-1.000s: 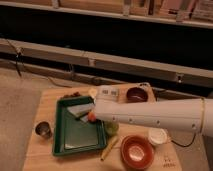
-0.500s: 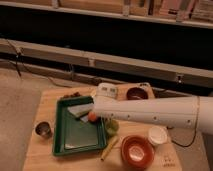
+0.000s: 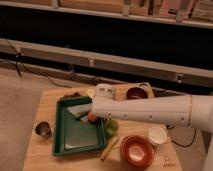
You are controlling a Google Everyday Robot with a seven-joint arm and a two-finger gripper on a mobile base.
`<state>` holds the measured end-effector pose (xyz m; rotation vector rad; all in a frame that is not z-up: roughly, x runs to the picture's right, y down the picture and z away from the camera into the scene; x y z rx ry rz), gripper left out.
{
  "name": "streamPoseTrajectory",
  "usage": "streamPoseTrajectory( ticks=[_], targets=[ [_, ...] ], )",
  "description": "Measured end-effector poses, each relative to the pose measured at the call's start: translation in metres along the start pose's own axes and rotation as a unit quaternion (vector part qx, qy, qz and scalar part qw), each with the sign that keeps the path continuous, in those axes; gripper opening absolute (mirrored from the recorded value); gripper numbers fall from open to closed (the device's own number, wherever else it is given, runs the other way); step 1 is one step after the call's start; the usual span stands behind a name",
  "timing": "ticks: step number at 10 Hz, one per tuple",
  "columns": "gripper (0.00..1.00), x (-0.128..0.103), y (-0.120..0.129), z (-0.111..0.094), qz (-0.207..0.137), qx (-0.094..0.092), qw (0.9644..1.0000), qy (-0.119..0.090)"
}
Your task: Place apple in purple bowl
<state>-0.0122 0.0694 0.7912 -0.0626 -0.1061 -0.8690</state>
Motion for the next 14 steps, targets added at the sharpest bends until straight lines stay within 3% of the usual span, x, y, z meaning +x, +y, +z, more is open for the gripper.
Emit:
streamPoseTrajectory(
  ticks=[2,4,6,11,13,14],
  targets=[
    [0.96,-0.002,-0.003,0.004,-0.003,0.001,1.0000,-0.001],
    [0.80,0.008,-0.002,0.007,0.001,0.006,1.0000,0.000],
    [0.80,0.000,-0.007,0.007,-0.001,0.013,0.9999,-0.009],
    [0.80,-0.057,-0.053,0.012,0.044,0.068,0.9949,-0.059],
    [0.80,-0.065,-0.055,0.011,0.080,0.075,0.9924,-0.055],
    [0.80,-0.063,-0.049,0.009,0.106,0.074,0.9908,-0.041]
  ],
)
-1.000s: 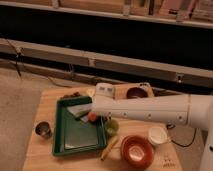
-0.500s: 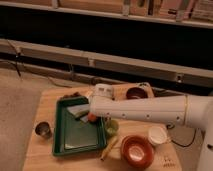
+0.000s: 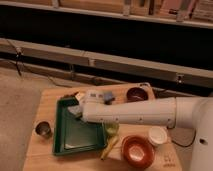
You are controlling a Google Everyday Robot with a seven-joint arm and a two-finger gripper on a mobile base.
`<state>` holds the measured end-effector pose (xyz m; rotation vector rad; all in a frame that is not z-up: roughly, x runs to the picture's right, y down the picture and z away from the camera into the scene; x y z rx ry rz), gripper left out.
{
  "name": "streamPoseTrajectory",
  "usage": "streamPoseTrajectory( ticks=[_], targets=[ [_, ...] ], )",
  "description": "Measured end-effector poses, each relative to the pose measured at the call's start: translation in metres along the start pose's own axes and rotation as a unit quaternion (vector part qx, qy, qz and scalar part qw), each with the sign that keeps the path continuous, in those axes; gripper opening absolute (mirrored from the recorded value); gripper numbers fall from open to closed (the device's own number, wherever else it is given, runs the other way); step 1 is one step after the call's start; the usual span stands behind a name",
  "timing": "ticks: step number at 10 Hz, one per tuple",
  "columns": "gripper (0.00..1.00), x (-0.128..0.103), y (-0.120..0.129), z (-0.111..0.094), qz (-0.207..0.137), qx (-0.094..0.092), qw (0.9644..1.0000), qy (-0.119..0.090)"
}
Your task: Place apple in purple bowl
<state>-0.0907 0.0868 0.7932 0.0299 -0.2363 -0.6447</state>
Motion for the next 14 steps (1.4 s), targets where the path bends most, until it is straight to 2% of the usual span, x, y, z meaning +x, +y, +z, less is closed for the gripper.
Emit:
streamPoseTrajectory(
  ticks=[1,3,5,6,9,14],
  targets=[
    [0.80,0.002,0.005,-0.003,0.018,0.001,0.9998,0.013],
    [0.80,0.023,0.032,-0.012,0.087,-0.015,0.9940,0.065],
    [0.80,0.029,0.044,-0.012,0.120,-0.027,0.9887,0.086],
    [0.80,0.028,0.048,-0.008,0.132,-0.029,0.9872,0.085],
    [0.80,0.025,0.051,0.013,0.163,-0.022,0.9855,0.043],
    [0.80,0.025,0.053,0.012,0.163,-0.023,0.9855,0.041]
  ],
)
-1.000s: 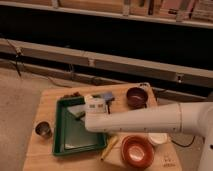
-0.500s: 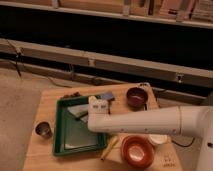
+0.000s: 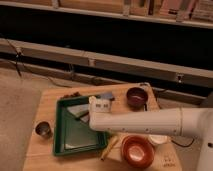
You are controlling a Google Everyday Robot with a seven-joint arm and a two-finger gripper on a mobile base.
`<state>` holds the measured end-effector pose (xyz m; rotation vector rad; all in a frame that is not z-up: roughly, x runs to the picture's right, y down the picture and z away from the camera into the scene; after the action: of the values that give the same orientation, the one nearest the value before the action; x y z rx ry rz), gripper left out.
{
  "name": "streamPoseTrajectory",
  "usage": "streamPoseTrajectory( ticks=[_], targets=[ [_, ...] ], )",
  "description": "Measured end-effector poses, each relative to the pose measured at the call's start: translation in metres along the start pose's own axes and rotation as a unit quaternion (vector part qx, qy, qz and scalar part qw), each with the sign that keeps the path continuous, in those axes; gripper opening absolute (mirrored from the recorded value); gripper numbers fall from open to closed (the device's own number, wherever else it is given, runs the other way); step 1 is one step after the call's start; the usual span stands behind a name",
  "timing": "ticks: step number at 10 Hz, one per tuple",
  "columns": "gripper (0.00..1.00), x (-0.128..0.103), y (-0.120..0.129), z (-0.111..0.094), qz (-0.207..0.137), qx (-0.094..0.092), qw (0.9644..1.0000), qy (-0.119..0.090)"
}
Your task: Place apple in purple bowl
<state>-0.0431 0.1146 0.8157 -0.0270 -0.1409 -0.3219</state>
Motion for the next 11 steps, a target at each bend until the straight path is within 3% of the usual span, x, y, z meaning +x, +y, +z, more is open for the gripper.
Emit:
streamPoseTrajectory(
  ticks=[8,10,11],
  targets=[
    [0.80,0.000,0.000,-0.001,-0.002,0.000,1.0000,0.002],
    [0.80,-0.014,-0.010,-0.017,-0.054,0.010,0.9984,0.015],
    [0.80,-0.031,-0.021,-0.028,-0.096,0.014,0.9950,0.022]
  ],
)
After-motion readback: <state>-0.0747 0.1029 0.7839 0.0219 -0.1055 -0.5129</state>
